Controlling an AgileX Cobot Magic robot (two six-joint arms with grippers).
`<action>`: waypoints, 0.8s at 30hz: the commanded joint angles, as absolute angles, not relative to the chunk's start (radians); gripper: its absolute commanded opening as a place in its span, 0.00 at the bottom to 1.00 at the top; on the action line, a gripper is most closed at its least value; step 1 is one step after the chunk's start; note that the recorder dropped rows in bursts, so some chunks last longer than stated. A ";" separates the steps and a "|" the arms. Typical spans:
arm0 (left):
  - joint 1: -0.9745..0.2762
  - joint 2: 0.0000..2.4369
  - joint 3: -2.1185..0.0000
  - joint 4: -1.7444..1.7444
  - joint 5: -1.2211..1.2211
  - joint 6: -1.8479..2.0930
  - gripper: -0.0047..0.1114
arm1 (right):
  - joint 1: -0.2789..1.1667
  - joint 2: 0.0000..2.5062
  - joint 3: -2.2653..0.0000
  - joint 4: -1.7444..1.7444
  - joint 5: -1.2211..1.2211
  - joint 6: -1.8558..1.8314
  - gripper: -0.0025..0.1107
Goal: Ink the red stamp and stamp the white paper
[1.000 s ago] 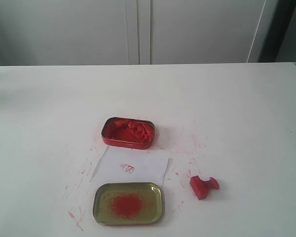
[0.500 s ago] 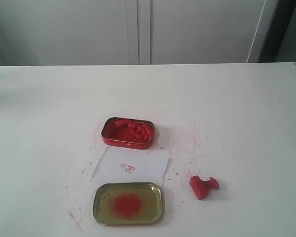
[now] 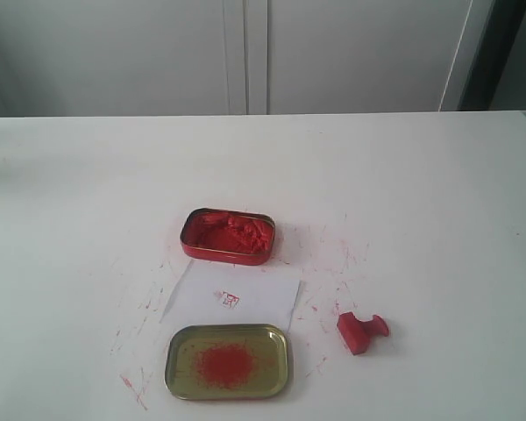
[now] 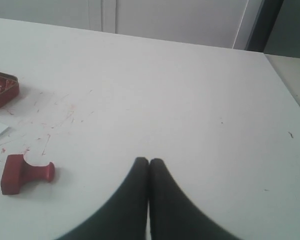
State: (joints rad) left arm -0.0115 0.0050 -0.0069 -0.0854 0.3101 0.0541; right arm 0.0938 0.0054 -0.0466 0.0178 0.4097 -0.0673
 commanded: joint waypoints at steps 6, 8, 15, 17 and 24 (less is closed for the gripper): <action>-0.009 0.000 0.000 -0.095 0.306 0.048 0.04 | 0.098 0.000 0.000 0.007 0.365 -0.065 0.02; -0.009 0.000 0.000 -0.095 0.306 0.048 0.04 | 0.098 0.000 0.000 0.007 0.357 -0.065 0.02; -0.009 0.000 0.000 -0.095 0.306 0.048 0.04 | 0.098 0.000 0.000 0.007 0.350 -0.065 0.02; -0.009 0.000 0.000 -0.095 0.306 0.048 0.04 | 0.098 0.000 0.000 0.007 0.350 -0.065 0.02; -0.009 0.000 0.000 -0.095 0.306 0.048 0.04 | 0.098 0.000 0.000 0.007 0.349 -0.065 0.02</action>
